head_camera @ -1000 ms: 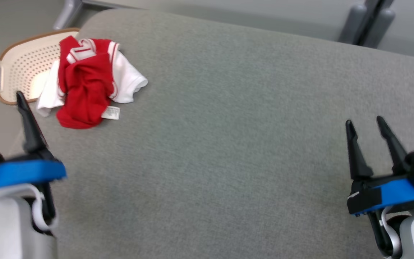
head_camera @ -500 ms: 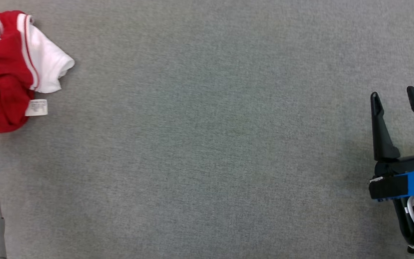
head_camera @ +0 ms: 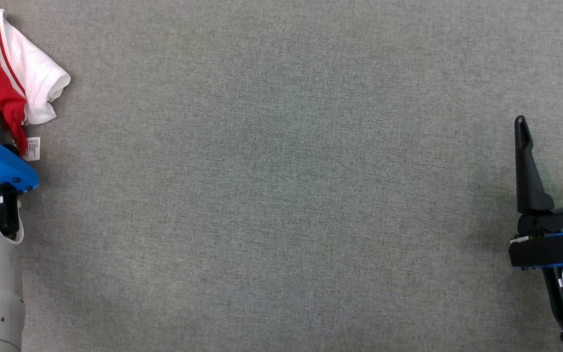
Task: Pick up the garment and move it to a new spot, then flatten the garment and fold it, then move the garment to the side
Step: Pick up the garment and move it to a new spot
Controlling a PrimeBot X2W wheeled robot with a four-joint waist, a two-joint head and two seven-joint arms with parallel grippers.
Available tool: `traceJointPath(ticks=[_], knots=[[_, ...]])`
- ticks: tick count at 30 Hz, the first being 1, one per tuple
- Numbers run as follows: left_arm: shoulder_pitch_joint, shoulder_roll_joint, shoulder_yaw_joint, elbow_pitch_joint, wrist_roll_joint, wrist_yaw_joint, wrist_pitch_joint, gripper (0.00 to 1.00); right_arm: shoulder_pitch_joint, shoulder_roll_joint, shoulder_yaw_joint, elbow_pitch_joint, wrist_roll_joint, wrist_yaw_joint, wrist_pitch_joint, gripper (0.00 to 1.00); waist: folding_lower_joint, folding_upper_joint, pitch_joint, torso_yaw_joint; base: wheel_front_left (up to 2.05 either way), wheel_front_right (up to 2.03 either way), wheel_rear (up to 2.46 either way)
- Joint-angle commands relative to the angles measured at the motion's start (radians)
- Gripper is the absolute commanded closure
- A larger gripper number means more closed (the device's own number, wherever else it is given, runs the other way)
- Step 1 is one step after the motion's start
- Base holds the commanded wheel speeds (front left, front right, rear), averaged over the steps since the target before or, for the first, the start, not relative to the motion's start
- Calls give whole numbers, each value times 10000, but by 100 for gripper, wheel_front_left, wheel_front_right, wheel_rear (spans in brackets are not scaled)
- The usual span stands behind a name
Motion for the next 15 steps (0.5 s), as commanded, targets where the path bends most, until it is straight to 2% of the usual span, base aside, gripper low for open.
traceJointPath(ticks=[1,3,4,10,15], knots=[[-149,59,-49,145,-75,-53,75,0,-137,36,30,28,-72,1,-23,0,-2,0,-41,-19,0,0,0],[-160,91,-152,491,-132,-87,201,75,-172,42,62,68,-69,1,-35,0,-2,0,-108,-58,0,0,0],[-197,142,-189,602,-140,-104,191,98,-183,35,77,96,-48,1,-40,0,-2,0,-152,-87,0,0,0],[-529,460,-480,734,-105,-155,-481,100,-179,187,116,403,64,1,-280,0,-2,0,-617,-330,0,0,0],[-920,640,-815,152,113,-161,-996,100,-152,433,187,883,161,1,-611,0,-2,0,-1288,-693,0,0,0]])
